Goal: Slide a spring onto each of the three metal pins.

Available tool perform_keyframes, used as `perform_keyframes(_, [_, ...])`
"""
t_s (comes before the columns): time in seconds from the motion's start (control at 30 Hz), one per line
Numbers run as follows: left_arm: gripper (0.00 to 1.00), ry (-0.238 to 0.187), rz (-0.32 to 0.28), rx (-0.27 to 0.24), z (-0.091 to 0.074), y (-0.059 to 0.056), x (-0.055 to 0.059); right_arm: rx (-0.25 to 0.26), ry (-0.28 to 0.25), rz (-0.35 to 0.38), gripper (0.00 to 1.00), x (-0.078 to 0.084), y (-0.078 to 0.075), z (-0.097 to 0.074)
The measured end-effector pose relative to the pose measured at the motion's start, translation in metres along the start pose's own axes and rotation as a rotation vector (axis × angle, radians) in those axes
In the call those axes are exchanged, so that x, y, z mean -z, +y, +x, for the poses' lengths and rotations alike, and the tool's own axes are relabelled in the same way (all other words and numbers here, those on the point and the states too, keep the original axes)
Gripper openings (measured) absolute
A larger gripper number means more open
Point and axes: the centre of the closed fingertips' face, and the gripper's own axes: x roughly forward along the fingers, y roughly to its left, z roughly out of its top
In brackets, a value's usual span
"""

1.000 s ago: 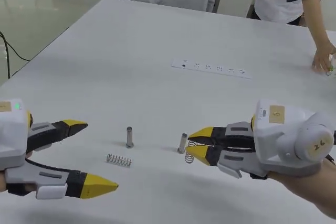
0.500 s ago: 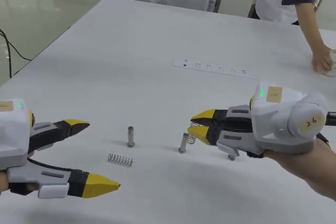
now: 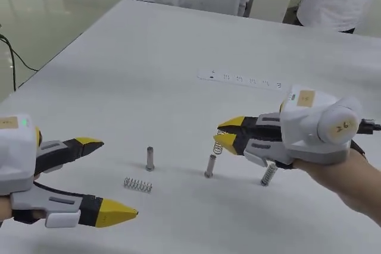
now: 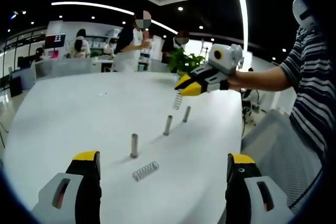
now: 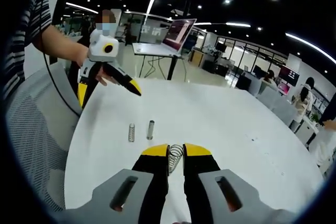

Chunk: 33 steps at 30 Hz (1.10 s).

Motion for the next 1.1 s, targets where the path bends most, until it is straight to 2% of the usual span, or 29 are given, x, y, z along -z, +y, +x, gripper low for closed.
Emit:
perform_keyframes(0.37, [0.97,-0.003,0.000,-0.001,0.000,0.000,-0.001,-0.001,0.017,0.026,0.07,0.009,-0.002,0.009])
perform_keyframes(1.1, [0.95,-0.001,-0.009,-0.005,-0.001,0.000,0.000,-0.003,0.036,0.067,0.07,0.022,-0.002,0.015])
